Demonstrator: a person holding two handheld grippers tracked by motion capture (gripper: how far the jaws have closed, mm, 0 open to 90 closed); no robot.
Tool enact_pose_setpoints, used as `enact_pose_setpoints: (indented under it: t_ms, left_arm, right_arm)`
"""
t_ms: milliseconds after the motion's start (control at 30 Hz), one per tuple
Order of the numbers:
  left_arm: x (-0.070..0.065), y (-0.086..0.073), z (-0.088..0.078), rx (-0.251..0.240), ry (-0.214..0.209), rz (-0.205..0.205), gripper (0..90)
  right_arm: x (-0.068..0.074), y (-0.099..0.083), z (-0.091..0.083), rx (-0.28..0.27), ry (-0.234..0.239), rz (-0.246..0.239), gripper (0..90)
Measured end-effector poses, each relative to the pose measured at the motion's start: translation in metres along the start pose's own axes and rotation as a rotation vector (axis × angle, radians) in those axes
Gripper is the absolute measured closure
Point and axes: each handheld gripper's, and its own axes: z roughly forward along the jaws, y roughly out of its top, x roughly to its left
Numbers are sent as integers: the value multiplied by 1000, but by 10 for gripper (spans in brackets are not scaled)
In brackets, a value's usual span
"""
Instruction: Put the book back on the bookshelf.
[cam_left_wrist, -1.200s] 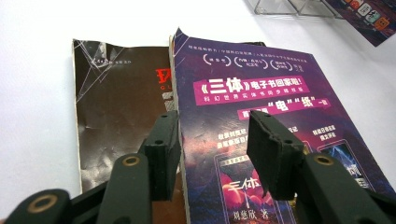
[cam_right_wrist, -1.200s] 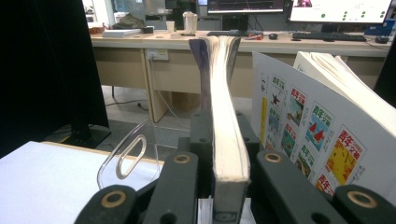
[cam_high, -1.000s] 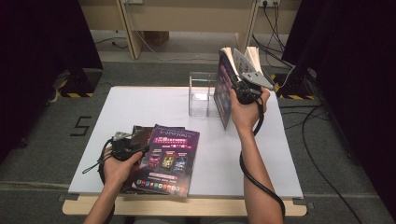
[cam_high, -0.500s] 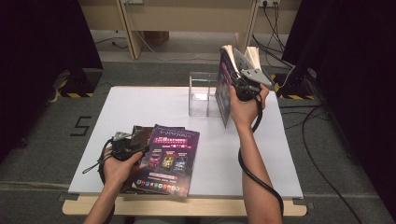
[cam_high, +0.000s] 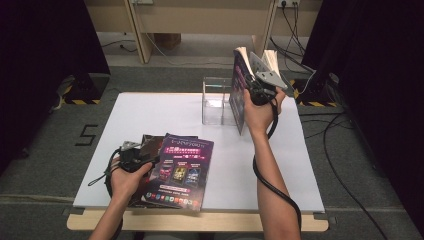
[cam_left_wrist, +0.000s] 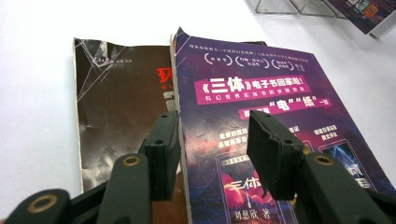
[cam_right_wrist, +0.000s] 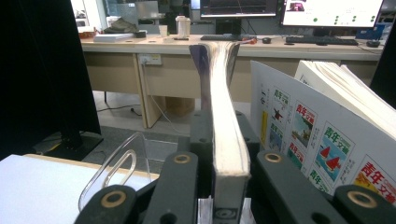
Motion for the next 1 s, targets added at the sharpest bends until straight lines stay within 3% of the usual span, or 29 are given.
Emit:
enact_pose_setpoints:
  t_ms: [567, 1000]
  left_arm:
    - [0, 0, 0, 1, 0, 2, 533]
    - [0, 0, 0, 1, 0, 0, 533]
  right_arm:
    - [-1, 2, 17, 5, -18, -12, 830]
    - [-2, 2, 20, 10, -27, 0, 830]
